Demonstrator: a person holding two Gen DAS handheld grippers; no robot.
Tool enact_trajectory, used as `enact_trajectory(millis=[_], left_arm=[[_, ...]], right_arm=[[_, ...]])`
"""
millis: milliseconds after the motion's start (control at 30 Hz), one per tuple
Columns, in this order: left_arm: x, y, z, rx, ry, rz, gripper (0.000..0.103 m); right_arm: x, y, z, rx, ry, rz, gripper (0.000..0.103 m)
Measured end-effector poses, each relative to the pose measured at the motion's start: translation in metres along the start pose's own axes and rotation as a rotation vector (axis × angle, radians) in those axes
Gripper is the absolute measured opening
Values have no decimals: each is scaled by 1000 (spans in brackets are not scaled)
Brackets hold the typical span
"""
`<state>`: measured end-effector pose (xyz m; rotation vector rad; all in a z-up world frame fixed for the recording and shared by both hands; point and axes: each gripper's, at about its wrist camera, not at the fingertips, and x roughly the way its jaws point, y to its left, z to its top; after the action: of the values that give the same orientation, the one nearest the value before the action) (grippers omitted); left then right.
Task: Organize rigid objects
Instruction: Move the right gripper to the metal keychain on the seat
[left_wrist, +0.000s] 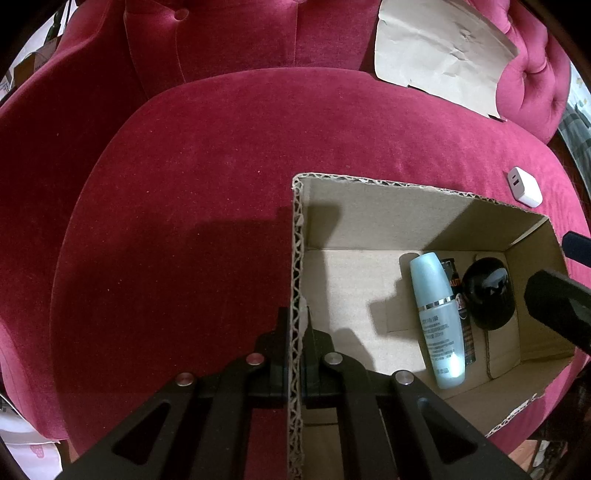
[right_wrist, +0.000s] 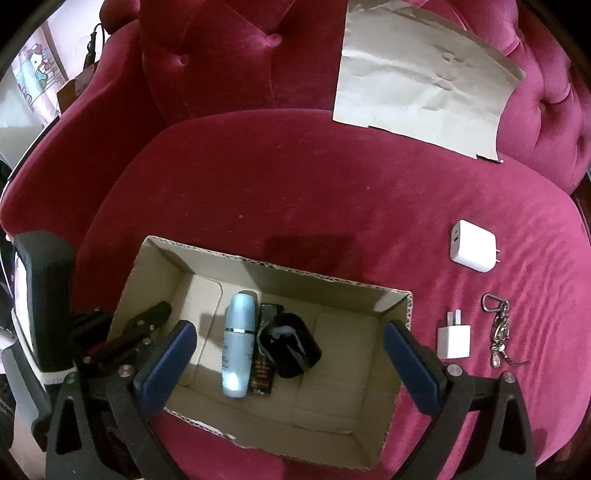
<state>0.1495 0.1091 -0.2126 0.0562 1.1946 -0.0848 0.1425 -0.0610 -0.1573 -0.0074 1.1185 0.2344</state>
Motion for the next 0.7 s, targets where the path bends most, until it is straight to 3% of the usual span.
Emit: enact_trajectory(millis=[700], left_arm=[[0,0,1,6,0,10,4]], right_arm=[[-40,-56,2,7,-27,-40,103]])
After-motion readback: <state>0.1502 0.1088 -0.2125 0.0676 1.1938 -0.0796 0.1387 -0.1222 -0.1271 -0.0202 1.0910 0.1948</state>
